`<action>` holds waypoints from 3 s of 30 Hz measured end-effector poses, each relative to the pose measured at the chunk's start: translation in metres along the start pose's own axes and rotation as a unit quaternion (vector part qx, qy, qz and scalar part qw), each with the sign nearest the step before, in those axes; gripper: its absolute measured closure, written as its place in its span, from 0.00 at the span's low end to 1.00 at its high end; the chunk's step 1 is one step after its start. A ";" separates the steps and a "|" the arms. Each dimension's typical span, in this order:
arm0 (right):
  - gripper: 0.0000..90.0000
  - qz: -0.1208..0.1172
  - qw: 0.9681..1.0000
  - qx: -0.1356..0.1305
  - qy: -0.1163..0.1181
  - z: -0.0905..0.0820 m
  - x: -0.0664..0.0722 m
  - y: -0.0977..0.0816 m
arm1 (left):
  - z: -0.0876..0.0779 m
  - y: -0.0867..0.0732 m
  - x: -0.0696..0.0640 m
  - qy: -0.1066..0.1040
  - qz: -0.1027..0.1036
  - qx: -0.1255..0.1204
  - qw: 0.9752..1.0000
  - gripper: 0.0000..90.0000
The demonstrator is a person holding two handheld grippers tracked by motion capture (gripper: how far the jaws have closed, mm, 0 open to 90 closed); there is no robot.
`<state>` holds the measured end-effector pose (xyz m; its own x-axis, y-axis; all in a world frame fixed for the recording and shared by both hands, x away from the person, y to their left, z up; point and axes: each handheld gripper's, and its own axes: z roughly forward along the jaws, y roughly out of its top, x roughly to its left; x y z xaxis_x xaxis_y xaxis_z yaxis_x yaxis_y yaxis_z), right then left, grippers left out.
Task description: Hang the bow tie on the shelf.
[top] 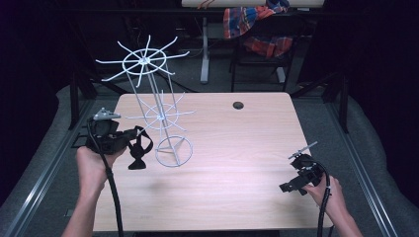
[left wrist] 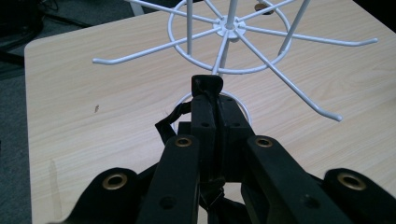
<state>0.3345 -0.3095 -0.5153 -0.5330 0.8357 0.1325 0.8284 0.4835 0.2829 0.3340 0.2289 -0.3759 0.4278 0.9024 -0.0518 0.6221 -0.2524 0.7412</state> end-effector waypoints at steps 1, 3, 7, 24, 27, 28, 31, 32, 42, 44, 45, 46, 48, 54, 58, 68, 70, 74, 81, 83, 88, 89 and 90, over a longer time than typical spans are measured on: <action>0.02 -0.001 1.000 -0.004 0.000 0.001 0.000 0.000 | 0.001 0.001 -0.001 0.000 0.001 0.003 1.000 0.97; 0.02 -0.003 1.000 -0.003 0.001 0.000 0.000 0.000 | 0.003 0.001 -0.002 0.003 0.003 0.001 1.000 0.97; 0.02 -0.002 1.000 -0.003 0.000 0.000 0.000 0.000 | 0.008 0.002 -0.007 0.005 0.008 0.003 1.000 0.97; 0.02 -0.003 1.000 0.004 -0.002 -0.001 -0.001 0.000 | 0.024 0.005 -0.019 0.012 0.028 0.003 1.000 0.96; 0.02 0.000 1.000 -0.001 0.000 0.000 0.000 0.000 | 0.028 0.004 -0.023 0.024 0.036 0.005 0.999 0.96; 0.02 0.003 1.000 -0.003 0.004 0.000 0.000 0.000 | 0.029 0.003 -0.024 0.032 0.045 0.010 0.998 0.96; 0.02 0.002 1.000 -0.003 0.003 0.000 0.000 0.000 | 0.035 0.001 -0.028 0.032 0.051 0.017 0.998 0.96; 0.02 0.001 1.000 -0.005 0.004 0.000 0.000 0.000 | 0.036 0.001 -0.028 0.031 0.052 0.018 0.998 0.96; 0.03 0.000 1.000 0.000 0.001 0.000 0.000 0.000 | 0.043 -0.007 -0.026 0.036 0.053 0.027 0.998 0.96; 0.03 -0.004 1.000 0.004 -0.002 -0.001 -0.001 0.000 | 0.044 -0.008 -0.025 0.038 0.055 0.028 0.997 0.96; 0.03 -0.003 1.000 0.003 -0.002 -0.001 0.000 0.000 | 0.045 -0.009 -0.025 0.038 0.054 0.027 0.997 0.96; 0.03 -0.004 1.000 0.003 -0.002 -0.001 0.000 0.000 | 0.045 -0.010 -0.025 0.039 0.055 0.029 0.997 0.96; 0.03 -0.005 1.000 0.005 0.002 -0.001 -0.001 0.000 | 0.045 -0.011 -0.024 0.039 0.055 0.030 0.997 0.96; 0.03 -0.007 1.000 0.007 0.001 -0.001 -0.001 0.000 | 0.046 -0.014 -0.023 0.039 0.058 0.036 0.997 0.92; 0.03 0.001 1.000 -0.006 0.002 0.000 0.000 -0.001 | 0.044 -0.016 -0.023 0.036 0.057 0.035 0.997 0.88; 0.03 0.001 1.000 -0.006 0.005 -0.001 0.000 -0.001 | 0.039 -0.024 -0.021 0.028 0.059 0.045 0.997 0.73; 0.03 0.001 1.000 -0.007 0.005 -0.001 0.000 -0.001 | 0.038 -0.025 -0.021 0.027 0.057 0.049 0.997 0.67; 0.03 -0.003 1.000 -0.003 -0.004 -0.002 0.001 0.000 | 0.035 -0.030 -0.019 0.029 0.050 0.058 0.997 0.55; 0.03 -0.001 1.000 -0.008 0.000 -0.001 0.001 0.000 | 0.026 -0.040 -0.015 0.038 0.040 0.063 0.997 0.37; 0.02 0.001 1.000 -0.010 0.002 -0.001 0.001 0.000 | 0.023 -0.042 -0.013 0.032 0.039 0.065 0.997 0.32; 0.02 0.000 1.000 -0.012 0.004 -0.002 0.002 0.000 | 0.014 -0.051 -0.011 0.034 0.039 0.065 0.997 0.21; 0.02 -0.002 1.000 -0.011 -0.003 -0.002 0.002 0.000 | 0.014 -0.053 -0.011 0.036 0.038 0.063 0.997 0.19; 0.02 0.002 1.000 -0.014 0.004 -0.002 0.002 0.000 | 0.012 -0.054 -0.010 0.038 0.037 0.062 0.997 0.17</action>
<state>0.3332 -0.3084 -0.5133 -0.5320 0.8349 0.1414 0.8251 0.4736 0.3081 0.3036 0.2291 -0.4237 0.4281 0.9020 0.0550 0.6690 -0.3573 0.6518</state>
